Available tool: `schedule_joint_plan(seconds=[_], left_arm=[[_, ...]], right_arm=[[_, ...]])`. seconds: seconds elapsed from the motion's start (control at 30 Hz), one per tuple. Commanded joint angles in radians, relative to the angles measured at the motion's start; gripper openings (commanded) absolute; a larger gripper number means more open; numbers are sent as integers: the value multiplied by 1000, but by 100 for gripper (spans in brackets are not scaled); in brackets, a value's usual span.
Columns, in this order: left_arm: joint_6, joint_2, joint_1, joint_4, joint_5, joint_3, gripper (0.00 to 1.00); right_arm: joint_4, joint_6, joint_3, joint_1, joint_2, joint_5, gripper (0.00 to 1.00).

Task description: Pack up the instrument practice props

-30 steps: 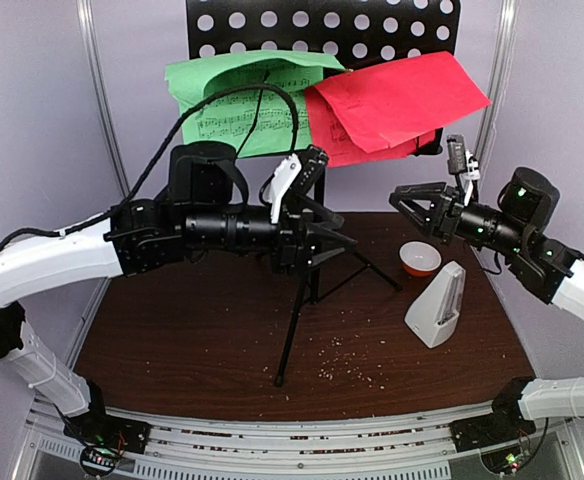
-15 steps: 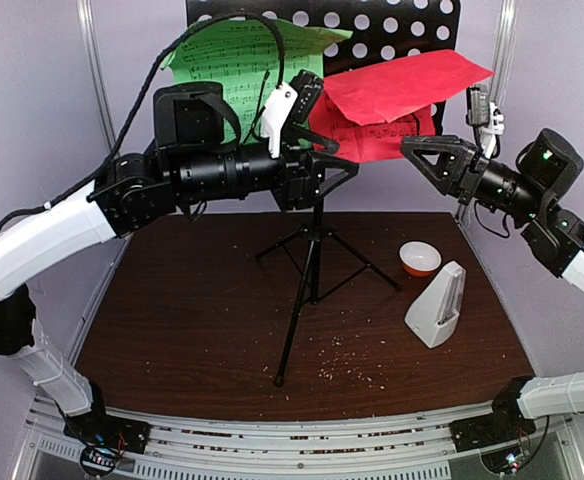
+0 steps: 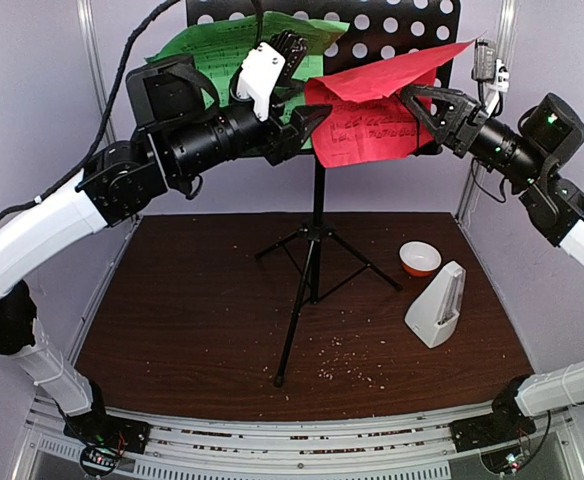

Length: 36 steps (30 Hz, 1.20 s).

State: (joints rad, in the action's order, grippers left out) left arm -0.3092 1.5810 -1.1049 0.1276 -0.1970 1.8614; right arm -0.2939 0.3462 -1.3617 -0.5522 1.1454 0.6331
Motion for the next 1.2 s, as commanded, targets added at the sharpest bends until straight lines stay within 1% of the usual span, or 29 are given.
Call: schedule_joint_plan(seconds=[0.0,0.17,0.37,0.47,0.57,0.8,0.87,1.03,1.17], left_arm=[[-164,13,5,-133,-86,16,57],[-224,29,5,-172,-89,27,58],[-293,105,5,-138,-85,125,58],[-319,132,5,-137,-81,149,58],[-338,147,5,-148,-79,158,55],[-349,165,4,-163,-67,179,38],[-344,166,5,-167,-65,186,30],[-332,170,5,-162,-43,204,16],[-326,183,5,-145,-43,227,2]], right_arm=[[-13,-36,-65,-5,13,-30,40],[21,-68,-88,-6,25,-57,40],[78,-121,-86,-11,30,-119,40],[113,-158,-86,-14,28,-166,40],[144,-195,-86,-18,27,-210,40],[182,-243,-88,-25,38,-269,42],[185,-250,-87,-27,42,-284,43],[180,-263,-88,-34,45,-303,46],[176,-263,-93,-36,52,-305,46]])
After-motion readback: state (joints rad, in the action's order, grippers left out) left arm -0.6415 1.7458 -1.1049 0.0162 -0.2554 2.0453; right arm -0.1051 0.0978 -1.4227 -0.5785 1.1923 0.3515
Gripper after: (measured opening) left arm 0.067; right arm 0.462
